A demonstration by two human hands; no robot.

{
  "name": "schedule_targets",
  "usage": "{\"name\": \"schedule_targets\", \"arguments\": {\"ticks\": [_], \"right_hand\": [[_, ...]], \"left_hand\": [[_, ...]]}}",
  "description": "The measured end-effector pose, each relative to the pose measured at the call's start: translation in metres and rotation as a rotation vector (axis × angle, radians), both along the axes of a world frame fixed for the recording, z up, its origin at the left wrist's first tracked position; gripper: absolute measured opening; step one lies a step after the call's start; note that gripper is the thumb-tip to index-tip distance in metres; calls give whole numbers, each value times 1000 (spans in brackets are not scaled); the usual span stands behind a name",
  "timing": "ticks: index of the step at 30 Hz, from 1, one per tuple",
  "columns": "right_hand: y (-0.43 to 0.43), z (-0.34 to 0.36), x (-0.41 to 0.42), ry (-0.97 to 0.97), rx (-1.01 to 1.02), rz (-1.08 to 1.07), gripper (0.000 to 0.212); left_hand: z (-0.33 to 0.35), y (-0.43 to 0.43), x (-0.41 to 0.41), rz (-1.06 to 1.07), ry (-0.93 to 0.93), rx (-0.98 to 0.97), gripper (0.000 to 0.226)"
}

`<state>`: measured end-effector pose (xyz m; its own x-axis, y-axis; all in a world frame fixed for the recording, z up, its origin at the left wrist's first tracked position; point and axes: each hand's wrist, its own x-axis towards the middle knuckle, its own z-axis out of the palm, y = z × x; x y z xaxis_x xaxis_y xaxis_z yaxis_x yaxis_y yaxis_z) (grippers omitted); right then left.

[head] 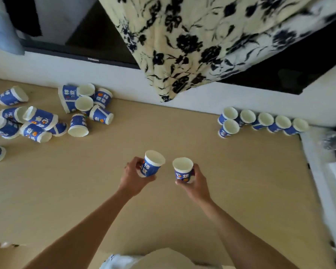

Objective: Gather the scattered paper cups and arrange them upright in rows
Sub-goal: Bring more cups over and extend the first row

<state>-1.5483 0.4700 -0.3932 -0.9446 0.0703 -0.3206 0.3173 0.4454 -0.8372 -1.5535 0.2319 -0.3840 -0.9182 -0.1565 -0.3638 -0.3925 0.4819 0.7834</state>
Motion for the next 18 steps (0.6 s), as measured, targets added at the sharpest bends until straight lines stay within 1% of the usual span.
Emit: {"name": "schedule_targets", "arguments": {"ticks": [3,8,12,18], "right_hand": [[56,-6,0,-21,-14,-165,58],[133,-12,-19,-5,-35,-385,59],[182,-18,-43,28,-28,-445,58],[230,-24,-96,56,-40,-492,57]], "left_hand": [[5,45,-3,-88,-14,18,58],[15,115,-16,-171,11,29,60],[17,165,-29,-224,20,14,62],[13,215,-41,-213,21,-5,60]]}}
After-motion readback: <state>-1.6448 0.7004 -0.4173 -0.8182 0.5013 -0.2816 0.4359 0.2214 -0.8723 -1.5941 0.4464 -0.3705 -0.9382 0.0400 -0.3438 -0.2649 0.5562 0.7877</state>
